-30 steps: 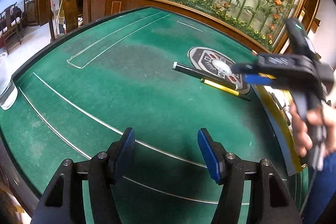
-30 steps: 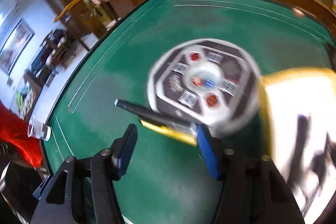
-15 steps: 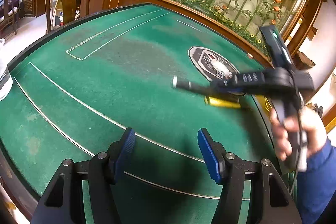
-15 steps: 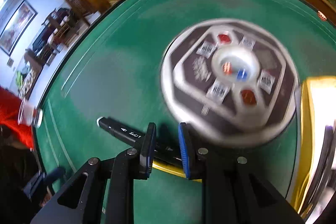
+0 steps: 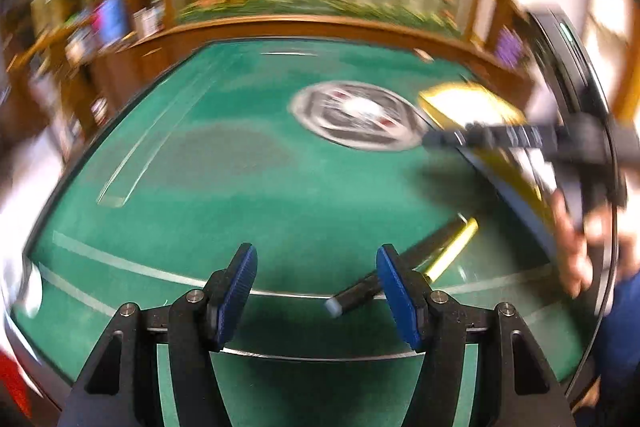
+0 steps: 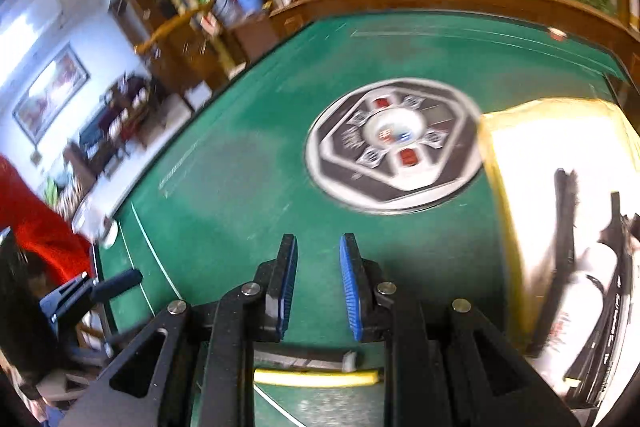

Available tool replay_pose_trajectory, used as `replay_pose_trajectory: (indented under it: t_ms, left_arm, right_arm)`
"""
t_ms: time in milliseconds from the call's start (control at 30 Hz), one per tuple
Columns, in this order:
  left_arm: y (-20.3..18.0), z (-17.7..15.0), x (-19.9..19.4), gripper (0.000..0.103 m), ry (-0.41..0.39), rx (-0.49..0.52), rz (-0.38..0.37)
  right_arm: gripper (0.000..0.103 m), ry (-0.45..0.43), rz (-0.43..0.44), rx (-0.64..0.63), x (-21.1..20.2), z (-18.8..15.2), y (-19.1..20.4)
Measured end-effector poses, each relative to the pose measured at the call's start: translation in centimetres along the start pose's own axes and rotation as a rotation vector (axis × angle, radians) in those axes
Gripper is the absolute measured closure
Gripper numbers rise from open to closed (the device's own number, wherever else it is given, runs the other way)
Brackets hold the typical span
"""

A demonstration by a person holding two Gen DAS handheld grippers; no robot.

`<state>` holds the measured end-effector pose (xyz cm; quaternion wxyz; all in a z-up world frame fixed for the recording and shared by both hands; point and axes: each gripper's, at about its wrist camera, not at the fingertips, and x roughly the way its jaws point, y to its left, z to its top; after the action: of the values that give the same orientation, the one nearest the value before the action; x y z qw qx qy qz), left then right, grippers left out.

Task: Organize rigid objects
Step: 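Grasp the black pen on the felt with the left tool while the right tool moves to the yellow pen, then close the right tool on the yellow pen and lift it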

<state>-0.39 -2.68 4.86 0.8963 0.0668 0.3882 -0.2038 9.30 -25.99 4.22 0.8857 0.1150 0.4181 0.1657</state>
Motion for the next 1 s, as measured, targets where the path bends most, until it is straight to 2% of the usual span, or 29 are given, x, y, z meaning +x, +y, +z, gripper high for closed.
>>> replay_pose_trajectory:
  t_ms: [100, 167, 300, 400, 467, 500, 533, 633, 700, 733, 767, 867, 1000]
  left_arm:
    - [-2.1, 0.4, 0.4, 0.037, 0.027, 0.134, -0.031]
    - [-3.3, 0.2, 0.4, 0.037, 0.062, 0.218, -0.085]
    - [-4.9, 0.0, 0.8, 0.037, 0.086, 0.365, -0.059]
    - [-5.3, -0.1, 2.1, 0.039, 0.14, 0.424, -0.036]
    - [-5.5, -0.2, 2.9, 0.058, 0.163, 0.445, -0.021]
    - [-5.6, 0.0, 3.4, 0.072, 0.183, 0.448, -0.013]
    - [-5.6, 0.0, 3.9, 0.078, 0.2, 0.445, -0.005]
    - [-5.6, 0.1, 5.1, 0.085, 0.203, 0.413, 0.04]
    - [-5.1, 0.3, 5.6, 0.087, 0.2, 0.353, 0.067]
    - [-4.8, 0.4, 5.8, 0.087, 0.196, 0.308, 0.084]
    - [-4.0, 0.6, 5.9, 0.087, 0.195, 0.242, 0.106]
    - [-2.3, 0.9, 6.2, 0.087, 0.197, 0.111, 0.155]
    - [-1.0, 0.6, 6.2, 0.087, 0.196, 0.045, 0.17]
  right_arm:
    - [0.082, -0.019, 0.026, 0.027, -0.8, 0.2, -1.0]
    - [0.082, -0.036, 0.047, 0.038, -1.2, 0.4, -1.3]
    - [0.082, -0.045, 0.095, 0.056, -1.8, 0.4, -1.2]
    - [0.082, -0.048, 0.112, 0.059, -2.4, 0.3, -1.1]
    - [0.082, -0.05, 0.111, 0.058, -2.5, 0.3, -1.0]
    - [0.082, -0.05, 0.113, 0.055, -2.6, 0.3, -1.0]
    - [0.082, -0.051, 0.113, 0.054, -2.7, 0.2, -1.0]
    - [0.08, -0.043, 0.113, 0.048, -2.8, 0.0, -0.9]
    - [0.074, -0.025, 0.103, 0.037, -2.6, -0.2, -1.0]
    - [0.067, -0.01, 0.092, 0.033, -2.4, -0.3, -1.0]
    - [0.064, 0.012, 0.076, 0.029, -1.9, -0.4, -1.1]
    - [0.064, 0.097, 0.04, 0.014, -0.3, -1.3, -1.2]
    - [0.064, 0.198, 0.014, -0.016, 1.3, -2.8, -0.8]
